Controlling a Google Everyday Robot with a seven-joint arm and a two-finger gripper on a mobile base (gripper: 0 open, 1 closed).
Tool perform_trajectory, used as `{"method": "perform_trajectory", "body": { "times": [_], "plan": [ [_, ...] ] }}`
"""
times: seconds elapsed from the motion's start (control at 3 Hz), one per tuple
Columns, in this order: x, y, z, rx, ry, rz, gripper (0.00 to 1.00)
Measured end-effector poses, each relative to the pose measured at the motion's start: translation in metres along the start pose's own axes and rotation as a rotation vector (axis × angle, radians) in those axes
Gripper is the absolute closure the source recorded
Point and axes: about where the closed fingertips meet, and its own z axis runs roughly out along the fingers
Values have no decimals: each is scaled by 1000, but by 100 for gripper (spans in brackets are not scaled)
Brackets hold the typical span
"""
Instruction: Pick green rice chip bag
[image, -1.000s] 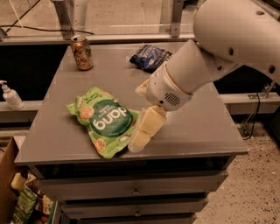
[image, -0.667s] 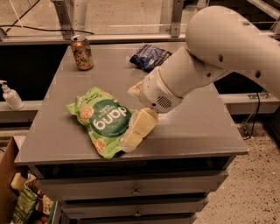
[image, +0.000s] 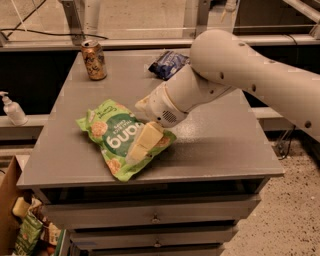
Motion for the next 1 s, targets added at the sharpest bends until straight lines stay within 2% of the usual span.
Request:
{"method": "perform_trajectory", "body": {
  "times": [0.33,1.0],
  "plan": [
    [11,-9,25,-22,-6,33,18],
    [10,-12,26,-27,-5,49,64]
  ]
}}
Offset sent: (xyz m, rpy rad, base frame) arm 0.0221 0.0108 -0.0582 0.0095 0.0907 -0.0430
